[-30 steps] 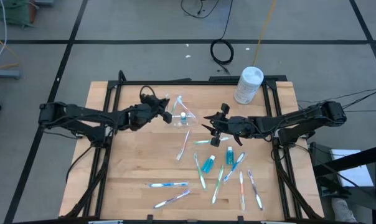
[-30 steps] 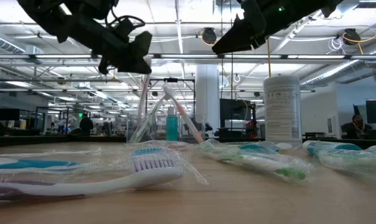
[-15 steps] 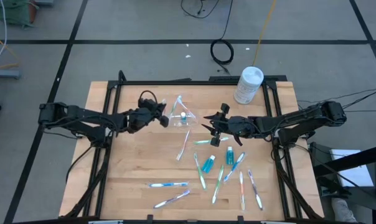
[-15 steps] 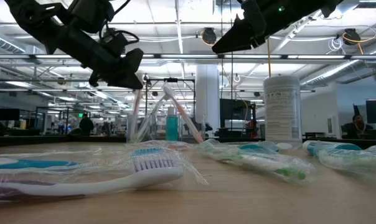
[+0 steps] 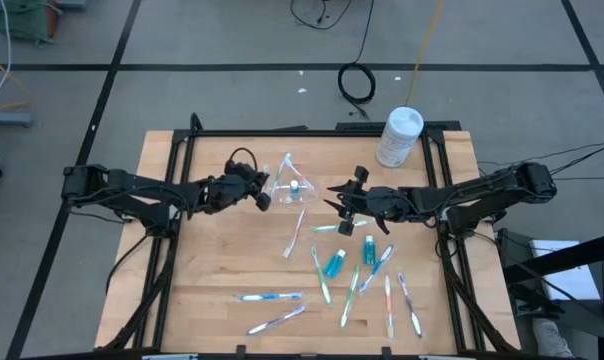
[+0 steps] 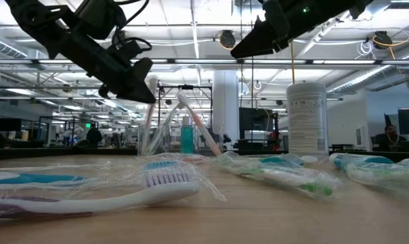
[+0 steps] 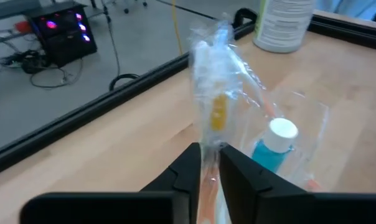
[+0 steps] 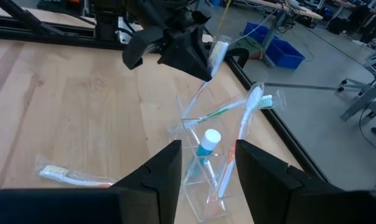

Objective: Pick & Place toothbrushing station
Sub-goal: Put the orange toothbrush into the transparent organizer, then put the blue mouthwash into the transparent organizer

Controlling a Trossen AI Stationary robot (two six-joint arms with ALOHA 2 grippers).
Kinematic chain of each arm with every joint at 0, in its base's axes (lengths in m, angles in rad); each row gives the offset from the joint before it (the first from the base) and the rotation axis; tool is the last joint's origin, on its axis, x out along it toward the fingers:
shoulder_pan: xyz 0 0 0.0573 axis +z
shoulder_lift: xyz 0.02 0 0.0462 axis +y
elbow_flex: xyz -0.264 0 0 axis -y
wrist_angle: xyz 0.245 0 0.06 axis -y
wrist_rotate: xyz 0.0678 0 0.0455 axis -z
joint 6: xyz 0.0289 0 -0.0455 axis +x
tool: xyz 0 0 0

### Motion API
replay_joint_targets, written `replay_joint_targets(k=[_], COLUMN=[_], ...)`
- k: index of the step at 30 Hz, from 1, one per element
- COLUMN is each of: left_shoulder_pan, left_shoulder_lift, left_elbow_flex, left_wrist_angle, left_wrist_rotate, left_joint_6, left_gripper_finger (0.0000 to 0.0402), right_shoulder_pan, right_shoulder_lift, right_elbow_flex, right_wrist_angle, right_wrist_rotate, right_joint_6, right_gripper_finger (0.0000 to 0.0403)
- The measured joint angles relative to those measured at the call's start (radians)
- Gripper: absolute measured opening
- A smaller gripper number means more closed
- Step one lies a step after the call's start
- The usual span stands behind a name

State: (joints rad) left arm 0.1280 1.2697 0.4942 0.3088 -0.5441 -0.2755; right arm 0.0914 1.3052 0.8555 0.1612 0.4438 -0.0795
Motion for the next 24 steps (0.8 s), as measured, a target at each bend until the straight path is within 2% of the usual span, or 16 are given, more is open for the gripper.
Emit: replay_joint_targets(k=[12, 24], left_shoulder_pan=[0.0, 0.0], left_shoulder_lift=[0.0, 0.0], left_elbow_flex=[0.0, -0.001], left_wrist_angle=[0.0, -0.037], left_wrist_rotate=[0.013, 0.021], left_joint_6=[0.008, 0.059], left_gripper_finger=[0.015, 0.017], right_shoulder_pan=[0.0, 0.0], right_shoulder_lift=[0.0, 0.0], right_elbow_flex=[0.0, -0.028], right_wrist_angle=[0.0, -0.016], right_wrist_rotate=[0.0, -0.003], right_joint_6=[-0.039, -0.039], right_gripper_finger=[0.0141, 0.0141])
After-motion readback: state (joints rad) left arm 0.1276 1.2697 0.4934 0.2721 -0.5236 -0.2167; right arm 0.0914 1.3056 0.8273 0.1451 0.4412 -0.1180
